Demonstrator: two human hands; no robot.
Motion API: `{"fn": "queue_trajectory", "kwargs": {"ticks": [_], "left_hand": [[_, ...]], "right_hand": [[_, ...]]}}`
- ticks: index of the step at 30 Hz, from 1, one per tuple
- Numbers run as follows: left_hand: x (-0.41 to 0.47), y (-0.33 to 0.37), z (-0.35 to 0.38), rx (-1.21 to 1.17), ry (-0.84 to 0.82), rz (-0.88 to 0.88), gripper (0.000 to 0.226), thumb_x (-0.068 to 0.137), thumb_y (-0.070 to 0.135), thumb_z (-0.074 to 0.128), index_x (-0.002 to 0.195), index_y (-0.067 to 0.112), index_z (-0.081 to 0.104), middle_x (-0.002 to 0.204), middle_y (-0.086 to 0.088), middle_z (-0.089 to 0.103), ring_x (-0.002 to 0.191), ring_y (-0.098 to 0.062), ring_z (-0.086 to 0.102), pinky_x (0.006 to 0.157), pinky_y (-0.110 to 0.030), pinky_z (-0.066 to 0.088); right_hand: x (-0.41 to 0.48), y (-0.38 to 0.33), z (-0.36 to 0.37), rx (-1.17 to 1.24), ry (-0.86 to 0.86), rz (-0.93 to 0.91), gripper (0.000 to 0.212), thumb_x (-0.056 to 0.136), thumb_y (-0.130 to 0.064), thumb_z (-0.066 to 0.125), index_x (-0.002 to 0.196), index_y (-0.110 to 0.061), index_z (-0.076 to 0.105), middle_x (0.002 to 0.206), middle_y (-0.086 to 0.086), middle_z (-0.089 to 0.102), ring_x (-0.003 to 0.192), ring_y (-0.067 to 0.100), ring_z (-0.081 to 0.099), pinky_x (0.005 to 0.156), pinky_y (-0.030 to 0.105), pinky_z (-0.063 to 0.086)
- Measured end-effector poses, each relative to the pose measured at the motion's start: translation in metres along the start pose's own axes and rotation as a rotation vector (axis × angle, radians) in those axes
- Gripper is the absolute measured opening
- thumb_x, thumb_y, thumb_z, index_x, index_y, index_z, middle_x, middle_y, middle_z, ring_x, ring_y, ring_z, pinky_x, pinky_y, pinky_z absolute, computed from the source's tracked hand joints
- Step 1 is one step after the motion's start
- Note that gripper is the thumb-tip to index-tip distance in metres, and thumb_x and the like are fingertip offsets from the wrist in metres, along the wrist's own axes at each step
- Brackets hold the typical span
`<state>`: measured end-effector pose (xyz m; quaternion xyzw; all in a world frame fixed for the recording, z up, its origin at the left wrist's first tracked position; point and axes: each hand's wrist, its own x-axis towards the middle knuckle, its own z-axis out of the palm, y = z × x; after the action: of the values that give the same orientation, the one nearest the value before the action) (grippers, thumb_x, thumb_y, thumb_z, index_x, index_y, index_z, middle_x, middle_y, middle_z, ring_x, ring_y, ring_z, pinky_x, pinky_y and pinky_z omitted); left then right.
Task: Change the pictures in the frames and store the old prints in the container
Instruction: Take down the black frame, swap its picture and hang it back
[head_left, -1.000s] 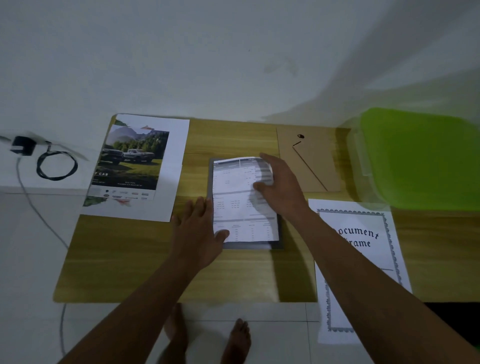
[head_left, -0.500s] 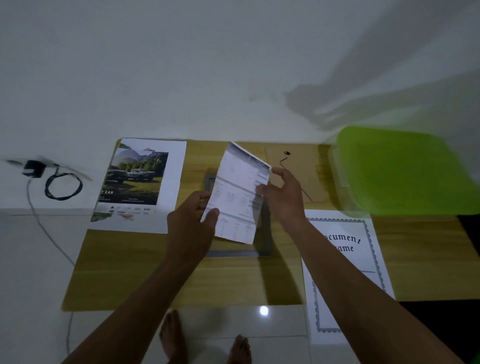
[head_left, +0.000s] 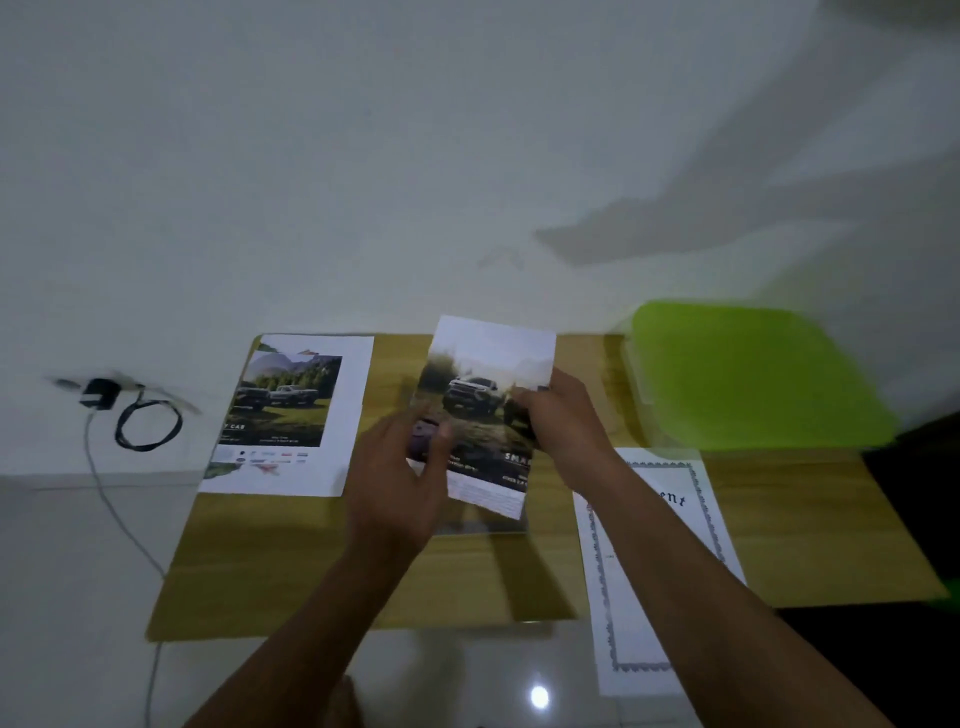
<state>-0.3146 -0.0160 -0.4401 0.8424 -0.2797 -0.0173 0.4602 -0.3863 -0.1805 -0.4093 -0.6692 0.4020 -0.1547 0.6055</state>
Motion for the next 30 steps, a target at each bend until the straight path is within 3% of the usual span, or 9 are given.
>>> {"fn": "queue_trajectory", "kwargs": {"ticks": [3,6,10,14,18,21,25,27,30], "left_hand": [[0.013,0.001,-0.001,-0.184,-0.210,-0.284,0.060,0.091,0.030,0.063,0.145,0.034,0.038,0.127,0.008,0.061,0.112,-0.011,0.059,0.095,-0.033,0.049],[0.008,0.014,0.009,-0.380,-0.450,-0.368,0.072,0.087,0.009,0.067,0.146,0.035,0.035,0.094,0.009,0.064,0.082,-0.006,0.065,0.060,-0.016,0.051],[-0.015,0.016,0.043,-0.321,-0.575,-0.319,0.084,0.080,0.010,0.076,0.146,0.036,0.032,0.093,0.000,0.063,0.082,-0.013,0.065,0.060,-0.026,0.056],[-0.040,0.018,0.086,-0.222,-0.624,-0.216,0.089,0.075,0.007,0.078,0.135,0.050,0.029,0.085,0.018,0.062,0.076,-0.009,0.064,0.053,-0.012,0.046],[-0.059,0.019,0.128,-0.109,-0.697,-0.186,0.063,0.071,0.001,0.076,0.121,0.035,0.061,0.071,0.011,0.064,0.064,-0.012,0.064,0.062,-0.027,0.054],[-0.070,0.024,0.159,-0.070,-0.723,-0.170,0.061,0.074,-0.001,0.074,0.130,0.016,0.058,0.092,-0.007,0.069,0.078,-0.027,0.068,0.072,-0.035,0.056],[-0.074,0.016,0.194,0.074,-0.697,-0.090,0.074,0.075,0.008,0.073,0.142,0.020,0.045,0.081,0.005,0.063,0.081,-0.020,0.064,0.074,-0.032,0.053],[-0.073,0.011,0.204,0.165,-0.705,-0.036,0.073,0.076,0.019,0.074,0.142,0.020,0.044,0.090,0.001,0.066,0.086,-0.021,0.063,0.075,-0.037,0.054],[-0.071,0.005,0.213,0.405,-0.662,0.109,0.077,0.078,0.038,0.071,0.144,0.020,0.037,0.110,-0.006,0.057,0.103,-0.028,0.053,0.080,-0.039,0.051]], "right_hand": [[-0.004,0.018,-0.028,0.012,-0.063,0.009,0.018,0.094,-0.008,0.056,0.100,-0.021,0.067,0.087,0.003,0.071,0.081,0.024,0.064,0.072,0.034,0.050],[-0.015,0.039,-0.053,0.011,-0.034,0.009,0.019,0.096,-0.009,0.060,0.114,-0.015,0.059,0.094,0.004,0.069,0.077,0.020,0.062,0.064,0.026,0.050],[-0.029,0.081,-0.081,-0.121,0.124,-0.034,0.048,0.090,-0.016,0.071,0.128,-0.029,0.046,0.097,-0.010,0.063,0.082,-0.002,0.062,0.068,0.017,0.048],[-0.038,0.132,-0.106,-0.184,0.201,0.039,0.048,0.089,-0.019,0.072,0.130,-0.028,0.049,0.092,0.000,0.062,0.085,0.013,0.064,0.066,0.023,0.047],[-0.043,0.176,-0.134,-0.293,0.220,0.095,0.054,0.090,-0.015,0.069,0.140,-0.021,0.050,0.102,0.003,0.062,0.091,0.018,0.062,0.075,0.027,0.046],[-0.041,0.197,-0.153,-0.392,0.236,0.125,0.059,0.089,-0.012,0.069,0.144,-0.019,0.048,0.104,0.006,0.064,0.090,0.018,0.060,0.076,0.024,0.042],[-0.027,0.211,-0.167,-0.501,0.241,0.127,0.053,0.084,-0.006,0.071,0.134,-0.014,0.055,0.100,0.010,0.067,0.081,0.019,0.060,0.067,0.025,0.041],[-0.019,0.217,-0.170,-0.592,0.258,0.108,0.042,0.082,-0.008,0.068,0.122,-0.015,0.058,0.100,0.013,0.062,0.080,0.024,0.059,0.060,0.026,0.041],[-0.013,0.223,-0.171,-0.753,0.262,0.090,0.041,0.087,-0.014,0.064,0.125,-0.017,0.052,0.114,0.014,0.051,0.103,0.033,0.052,0.077,0.038,0.049]]}}
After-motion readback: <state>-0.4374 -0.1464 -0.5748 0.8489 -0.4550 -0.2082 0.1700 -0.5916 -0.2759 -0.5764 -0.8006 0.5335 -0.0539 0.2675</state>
